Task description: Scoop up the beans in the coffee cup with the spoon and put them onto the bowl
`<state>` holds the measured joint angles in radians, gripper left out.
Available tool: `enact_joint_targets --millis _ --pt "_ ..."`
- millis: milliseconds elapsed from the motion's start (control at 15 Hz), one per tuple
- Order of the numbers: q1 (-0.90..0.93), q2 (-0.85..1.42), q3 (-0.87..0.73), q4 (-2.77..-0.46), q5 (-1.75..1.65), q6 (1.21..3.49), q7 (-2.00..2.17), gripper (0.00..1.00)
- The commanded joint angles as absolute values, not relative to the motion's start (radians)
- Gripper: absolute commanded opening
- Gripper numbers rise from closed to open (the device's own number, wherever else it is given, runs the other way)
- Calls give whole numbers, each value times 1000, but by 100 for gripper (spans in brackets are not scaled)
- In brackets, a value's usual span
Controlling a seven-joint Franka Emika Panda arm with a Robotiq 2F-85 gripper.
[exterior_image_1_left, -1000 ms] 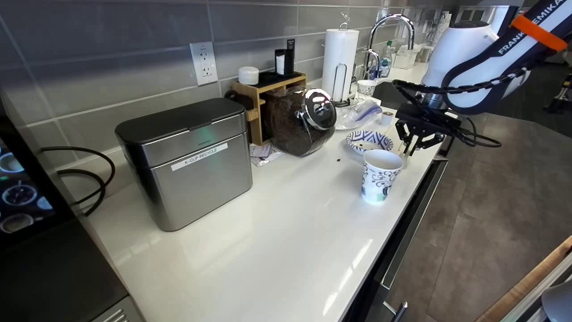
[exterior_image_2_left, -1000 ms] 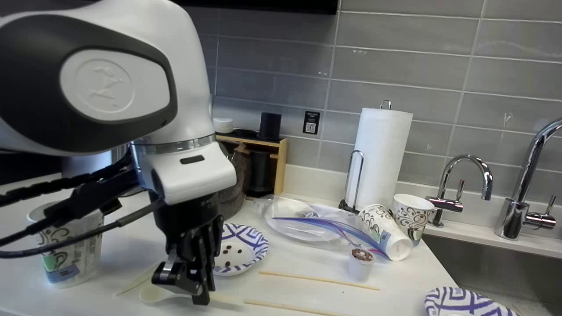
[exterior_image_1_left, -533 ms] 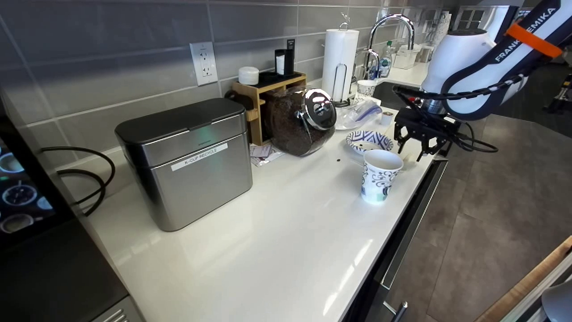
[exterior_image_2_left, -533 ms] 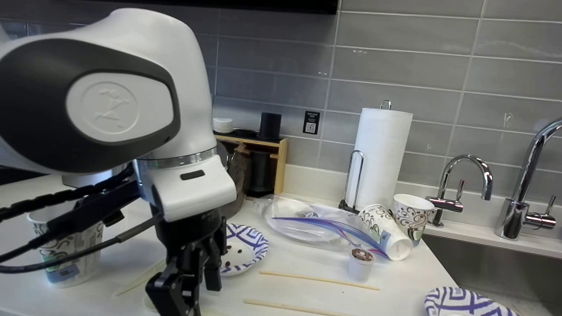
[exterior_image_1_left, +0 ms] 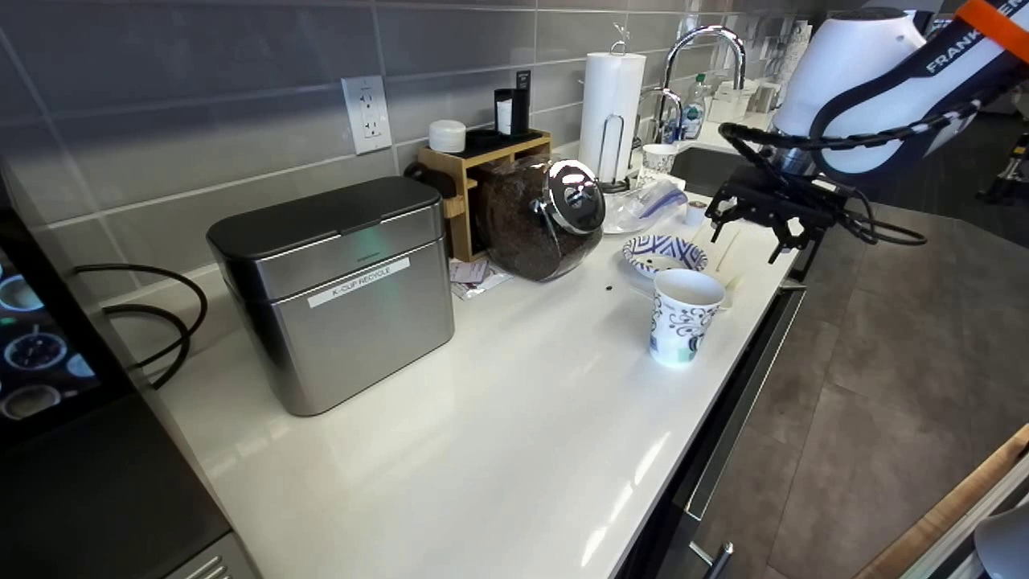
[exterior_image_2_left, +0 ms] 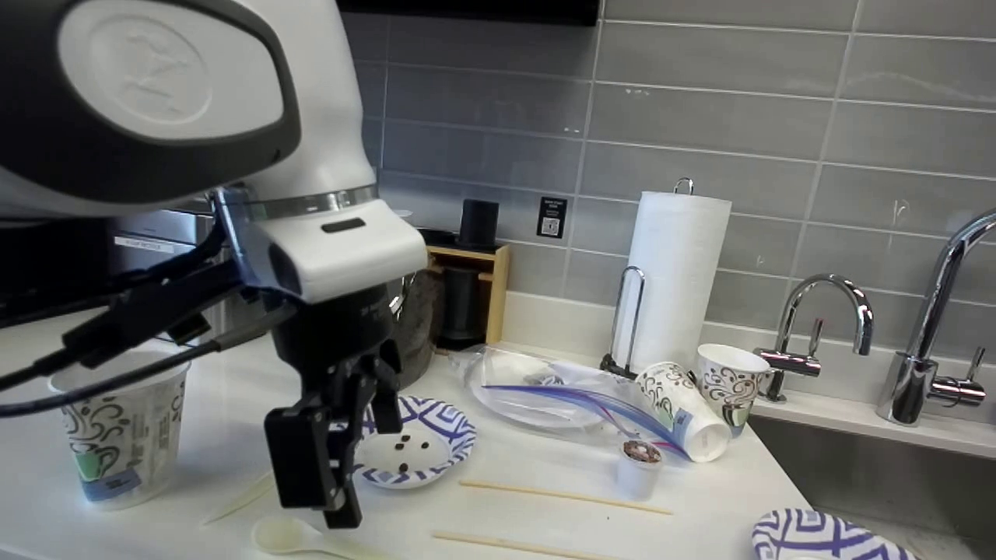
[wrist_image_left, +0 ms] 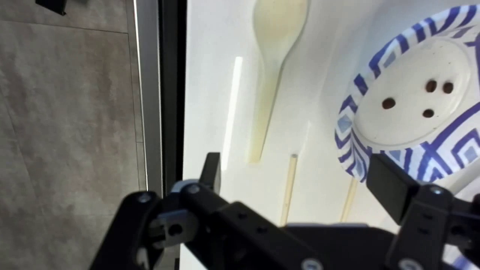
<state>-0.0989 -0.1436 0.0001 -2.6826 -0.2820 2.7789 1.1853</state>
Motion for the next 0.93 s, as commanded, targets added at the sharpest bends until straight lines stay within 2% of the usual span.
enact_joint_targets --millis 0,333,600,667,867 --pt "-13 -317 -49 -2749 -172 2686 915 100" --pt "139 -493 -205 -2751 -82 2530 553 100" --pt "185 -593 -288 -2727 -73 2370 298 100" --pt "119 -600 -222 -2720 -9 2329 204 100" --pt "87 -618 -191 -2691 32 2193 53 100"
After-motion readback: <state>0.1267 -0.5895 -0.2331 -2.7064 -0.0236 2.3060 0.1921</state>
